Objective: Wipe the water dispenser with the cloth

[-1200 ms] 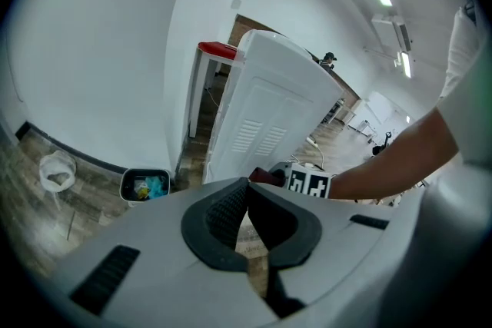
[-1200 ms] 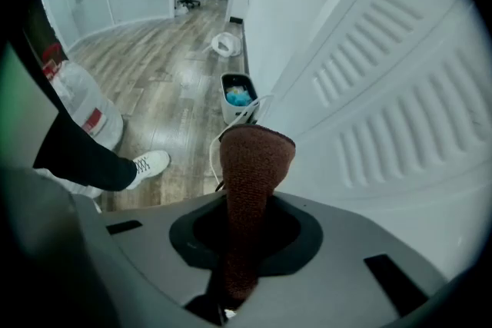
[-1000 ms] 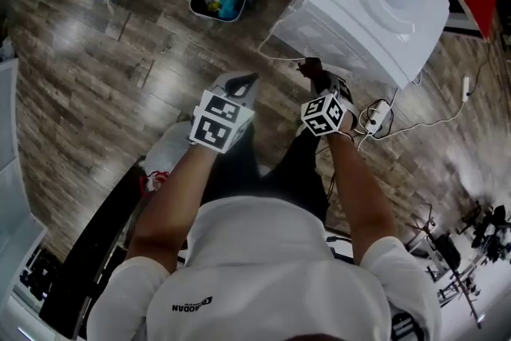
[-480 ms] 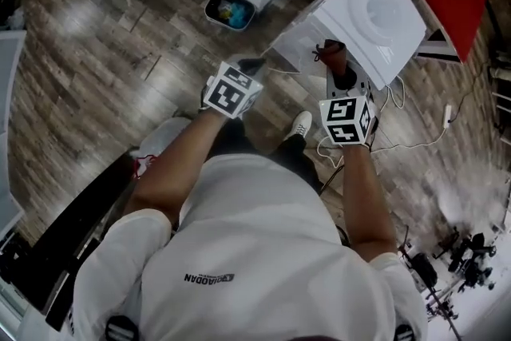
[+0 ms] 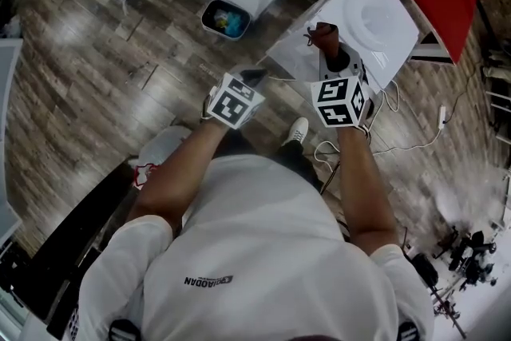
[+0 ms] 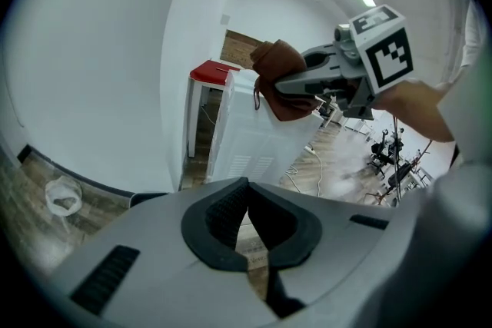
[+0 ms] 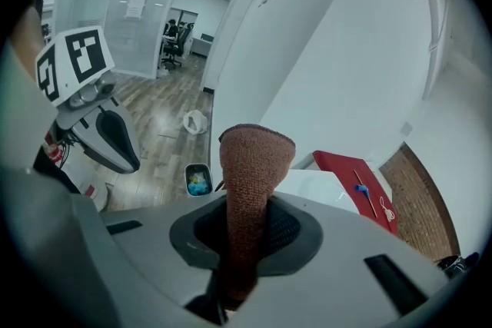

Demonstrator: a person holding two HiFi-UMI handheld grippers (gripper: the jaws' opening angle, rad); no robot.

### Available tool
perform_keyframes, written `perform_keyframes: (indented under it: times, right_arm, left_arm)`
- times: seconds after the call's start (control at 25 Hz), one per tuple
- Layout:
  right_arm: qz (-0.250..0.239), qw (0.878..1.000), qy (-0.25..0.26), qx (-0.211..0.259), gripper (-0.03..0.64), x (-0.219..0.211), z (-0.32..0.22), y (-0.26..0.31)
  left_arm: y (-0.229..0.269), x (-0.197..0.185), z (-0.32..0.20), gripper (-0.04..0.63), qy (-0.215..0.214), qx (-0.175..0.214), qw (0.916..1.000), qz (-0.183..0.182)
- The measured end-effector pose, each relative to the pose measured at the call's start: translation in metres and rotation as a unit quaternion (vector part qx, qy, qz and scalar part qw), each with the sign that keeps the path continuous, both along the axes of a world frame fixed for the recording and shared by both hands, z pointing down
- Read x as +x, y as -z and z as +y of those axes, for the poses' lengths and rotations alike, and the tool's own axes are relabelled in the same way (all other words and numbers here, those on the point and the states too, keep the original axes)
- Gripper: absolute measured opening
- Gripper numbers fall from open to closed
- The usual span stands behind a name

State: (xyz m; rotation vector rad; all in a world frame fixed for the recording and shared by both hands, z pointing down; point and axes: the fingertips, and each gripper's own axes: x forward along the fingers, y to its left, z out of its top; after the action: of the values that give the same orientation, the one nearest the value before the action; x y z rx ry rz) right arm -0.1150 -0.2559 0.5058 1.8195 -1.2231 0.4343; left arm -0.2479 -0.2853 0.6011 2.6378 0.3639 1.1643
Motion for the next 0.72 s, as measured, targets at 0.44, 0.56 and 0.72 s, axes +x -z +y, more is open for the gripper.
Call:
perform_keyframes:
  times: [0.44, 0.56, 0.72]
  right_arm:
    - [-0.006, 0.997, 0.037, -0.064, 0.054, -0.018, -0.023, -0.083]
    - [-0.007, 0.996, 0.045, -0.079, 0.054, -0.021, -0.027, -0.115]
    - [-0.014, 0.994, 0.048, -0.101, 0.054, -0.021, -0.031, -0.156]
  left_arm:
    - [-0.019, -0.008, -0.011, -0.011, 0.034, -0.025, 0.9991, -0.006]
    - [-0.024, -0.008, -0.013, -0.011, 0.04, -0.029, 0.9988, -0.007]
    - [-0.033, -0.009, -0.02, -0.011, 0.046, -0.028, 0.9985, -0.011]
